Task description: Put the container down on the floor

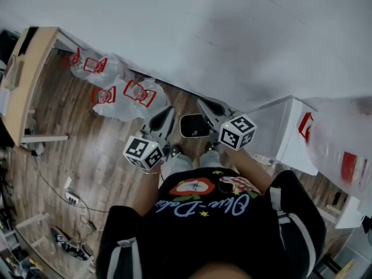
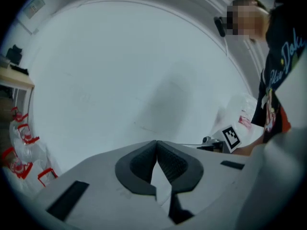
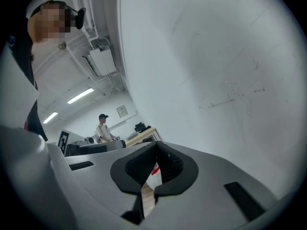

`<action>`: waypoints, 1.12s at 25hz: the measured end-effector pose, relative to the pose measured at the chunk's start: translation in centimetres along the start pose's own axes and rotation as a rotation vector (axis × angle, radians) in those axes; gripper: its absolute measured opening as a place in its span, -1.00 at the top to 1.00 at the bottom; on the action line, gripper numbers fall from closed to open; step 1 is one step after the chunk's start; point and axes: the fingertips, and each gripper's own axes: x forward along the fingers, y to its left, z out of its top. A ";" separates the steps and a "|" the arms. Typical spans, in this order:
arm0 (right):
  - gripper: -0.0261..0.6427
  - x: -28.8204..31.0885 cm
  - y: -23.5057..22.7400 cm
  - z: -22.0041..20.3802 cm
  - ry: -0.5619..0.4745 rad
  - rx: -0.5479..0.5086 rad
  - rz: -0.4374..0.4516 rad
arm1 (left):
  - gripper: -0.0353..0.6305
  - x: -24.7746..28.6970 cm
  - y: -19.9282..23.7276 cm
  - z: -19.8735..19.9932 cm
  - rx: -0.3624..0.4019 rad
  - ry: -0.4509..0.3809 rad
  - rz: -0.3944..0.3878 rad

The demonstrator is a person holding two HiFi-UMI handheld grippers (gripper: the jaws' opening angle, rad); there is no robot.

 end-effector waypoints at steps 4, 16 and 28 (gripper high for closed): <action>0.92 -1.0 1.6 2.3 -0.044 -0.048 0.012 | 0.88 0.1 -2.2 2.0 0.166 0.039 -0.011; 0.93 -1.3 3.0 4.5 -0.071 -0.123 0.034 | 0.88 0.7 -3.9 4.0 0.207 0.011 -0.029; 0.93 -1.4 3.9 4.1 -0.047 -0.148 0.040 | 0.88 -0.3 -3.0 4.2 0.156 -0.001 -0.004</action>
